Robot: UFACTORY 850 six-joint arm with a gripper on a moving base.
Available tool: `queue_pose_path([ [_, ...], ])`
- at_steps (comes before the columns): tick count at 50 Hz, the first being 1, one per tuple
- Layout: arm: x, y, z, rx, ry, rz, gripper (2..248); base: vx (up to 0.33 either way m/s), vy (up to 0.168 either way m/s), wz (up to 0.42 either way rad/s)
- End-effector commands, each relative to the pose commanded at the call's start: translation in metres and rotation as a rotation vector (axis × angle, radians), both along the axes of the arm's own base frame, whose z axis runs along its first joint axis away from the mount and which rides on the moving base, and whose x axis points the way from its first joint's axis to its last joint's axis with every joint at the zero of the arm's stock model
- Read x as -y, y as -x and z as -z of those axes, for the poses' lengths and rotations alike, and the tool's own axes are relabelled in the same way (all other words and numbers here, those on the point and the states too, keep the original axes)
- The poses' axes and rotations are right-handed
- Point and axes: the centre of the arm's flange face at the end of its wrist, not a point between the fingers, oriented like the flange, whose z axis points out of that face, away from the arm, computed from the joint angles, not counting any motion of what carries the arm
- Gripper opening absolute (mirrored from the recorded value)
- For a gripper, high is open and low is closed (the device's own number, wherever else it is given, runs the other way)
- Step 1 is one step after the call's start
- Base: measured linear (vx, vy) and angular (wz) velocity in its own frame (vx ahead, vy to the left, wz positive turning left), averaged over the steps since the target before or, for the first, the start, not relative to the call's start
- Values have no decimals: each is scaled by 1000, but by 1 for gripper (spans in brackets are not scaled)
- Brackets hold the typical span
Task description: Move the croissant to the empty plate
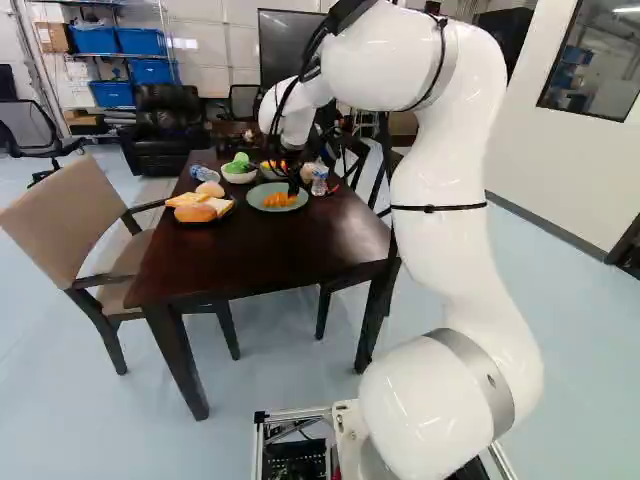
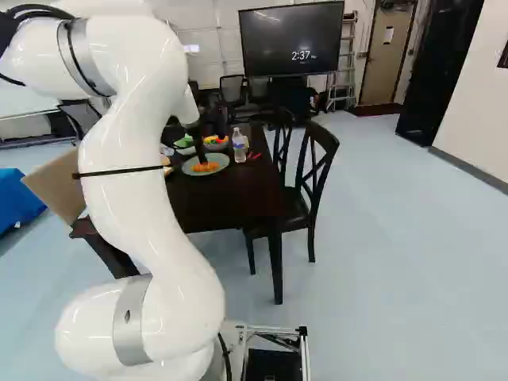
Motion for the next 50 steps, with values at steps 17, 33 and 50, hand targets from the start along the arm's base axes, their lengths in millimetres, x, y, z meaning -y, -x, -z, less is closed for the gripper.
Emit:
queue_pose_path([
  [17, 5, 25, -24, 18, -5, -2, 247, 0, 0, 0],
  [33, 17, 60, -47, 32, -8, 1, 247, 0, 0, 0],
  [50, 31, 91, -48, 16, -4, 11, 247, 0, 0, 0],
])
